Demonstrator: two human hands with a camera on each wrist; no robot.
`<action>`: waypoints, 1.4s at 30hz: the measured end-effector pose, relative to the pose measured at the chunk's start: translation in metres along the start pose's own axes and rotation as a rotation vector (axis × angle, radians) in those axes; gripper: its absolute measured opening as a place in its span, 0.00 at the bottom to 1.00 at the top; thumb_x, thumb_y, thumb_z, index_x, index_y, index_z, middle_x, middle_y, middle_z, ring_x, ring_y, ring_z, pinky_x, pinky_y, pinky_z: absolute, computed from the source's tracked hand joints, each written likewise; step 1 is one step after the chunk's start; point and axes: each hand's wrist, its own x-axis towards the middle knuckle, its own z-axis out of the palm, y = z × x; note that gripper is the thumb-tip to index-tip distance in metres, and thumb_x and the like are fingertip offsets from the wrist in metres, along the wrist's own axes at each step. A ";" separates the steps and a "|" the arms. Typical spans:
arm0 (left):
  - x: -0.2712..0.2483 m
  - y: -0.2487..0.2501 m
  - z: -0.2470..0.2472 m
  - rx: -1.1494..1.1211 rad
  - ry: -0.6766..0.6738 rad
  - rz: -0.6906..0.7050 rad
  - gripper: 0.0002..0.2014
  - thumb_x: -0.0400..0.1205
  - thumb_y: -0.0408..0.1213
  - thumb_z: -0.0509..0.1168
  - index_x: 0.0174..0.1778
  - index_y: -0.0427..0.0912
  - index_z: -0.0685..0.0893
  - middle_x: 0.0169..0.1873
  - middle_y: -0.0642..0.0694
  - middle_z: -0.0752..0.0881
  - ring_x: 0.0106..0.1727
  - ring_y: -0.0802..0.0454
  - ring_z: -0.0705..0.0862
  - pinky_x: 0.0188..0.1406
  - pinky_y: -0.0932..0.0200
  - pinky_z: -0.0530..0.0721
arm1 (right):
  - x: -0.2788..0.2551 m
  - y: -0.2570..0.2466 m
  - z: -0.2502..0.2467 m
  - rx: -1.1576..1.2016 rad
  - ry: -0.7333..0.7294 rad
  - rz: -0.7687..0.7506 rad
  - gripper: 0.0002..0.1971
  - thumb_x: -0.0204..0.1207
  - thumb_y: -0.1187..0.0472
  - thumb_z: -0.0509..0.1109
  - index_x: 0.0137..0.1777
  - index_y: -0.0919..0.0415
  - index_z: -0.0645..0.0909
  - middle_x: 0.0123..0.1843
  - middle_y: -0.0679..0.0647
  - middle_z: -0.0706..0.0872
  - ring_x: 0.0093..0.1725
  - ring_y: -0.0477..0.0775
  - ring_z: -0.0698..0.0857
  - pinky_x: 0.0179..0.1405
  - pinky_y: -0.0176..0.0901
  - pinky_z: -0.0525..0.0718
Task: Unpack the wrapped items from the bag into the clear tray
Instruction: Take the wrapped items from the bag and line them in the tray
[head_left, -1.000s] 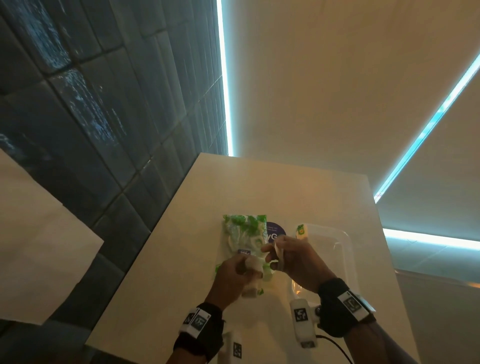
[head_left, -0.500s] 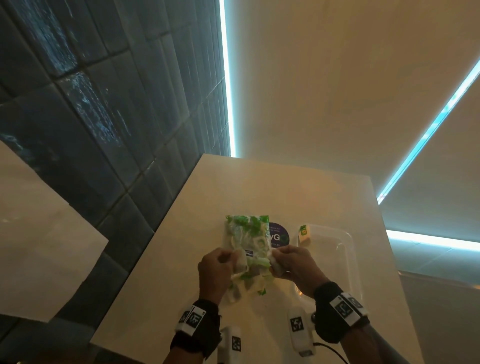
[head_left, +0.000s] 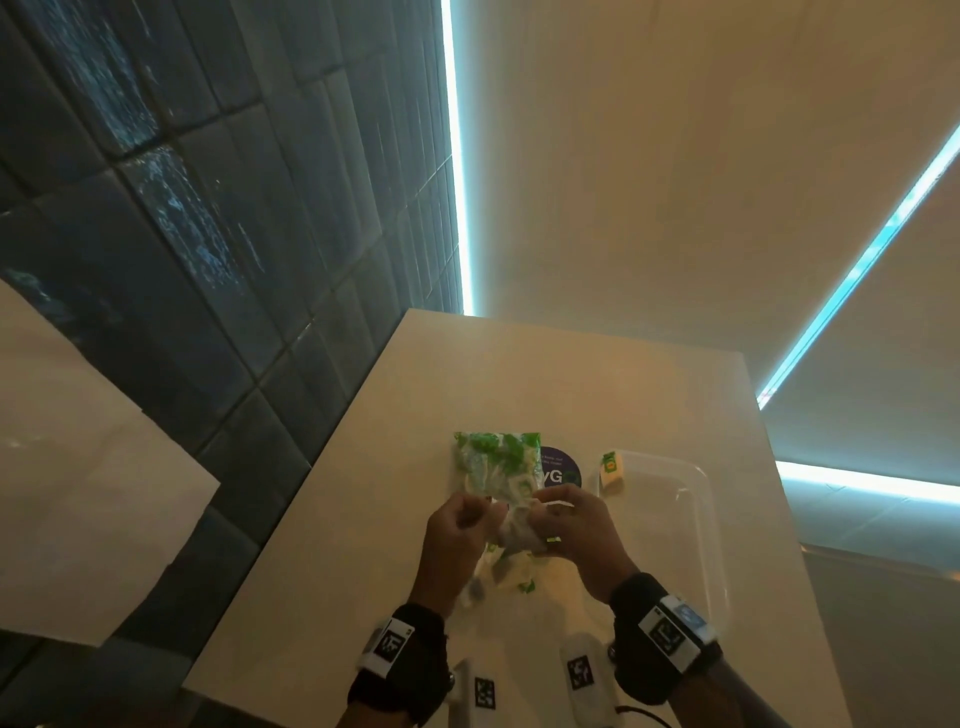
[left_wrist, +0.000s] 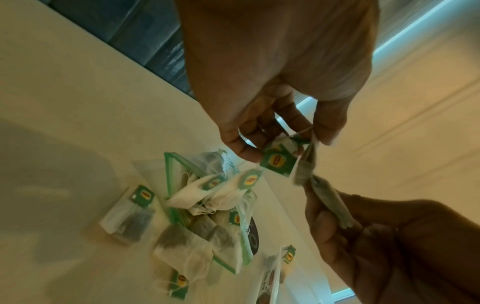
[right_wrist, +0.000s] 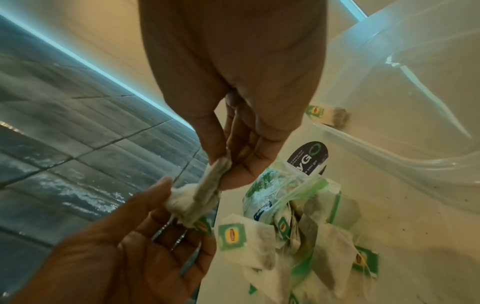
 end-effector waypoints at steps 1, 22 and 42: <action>0.000 0.001 0.000 0.012 -0.033 0.006 0.05 0.79 0.35 0.72 0.38 0.41 0.86 0.33 0.47 0.88 0.37 0.55 0.86 0.40 0.57 0.86 | 0.000 0.000 0.001 -0.026 0.002 -0.019 0.10 0.76 0.68 0.73 0.55 0.68 0.81 0.49 0.68 0.89 0.44 0.62 0.91 0.36 0.50 0.89; 0.013 0.001 0.011 0.124 -0.023 -0.018 0.12 0.72 0.35 0.78 0.48 0.53 0.88 0.41 0.47 0.91 0.45 0.48 0.90 0.43 0.47 0.92 | 0.001 0.003 -0.002 -0.054 -0.048 -0.188 0.07 0.75 0.67 0.75 0.50 0.70 0.85 0.43 0.63 0.91 0.43 0.60 0.91 0.40 0.43 0.89; 0.012 0.015 -0.005 -0.082 -0.122 -0.114 0.11 0.71 0.30 0.78 0.48 0.41 0.88 0.41 0.43 0.89 0.34 0.56 0.84 0.31 0.63 0.79 | 0.008 -0.001 -0.008 -0.147 0.102 -0.243 0.03 0.75 0.68 0.74 0.46 0.66 0.89 0.41 0.60 0.92 0.44 0.63 0.91 0.45 0.54 0.92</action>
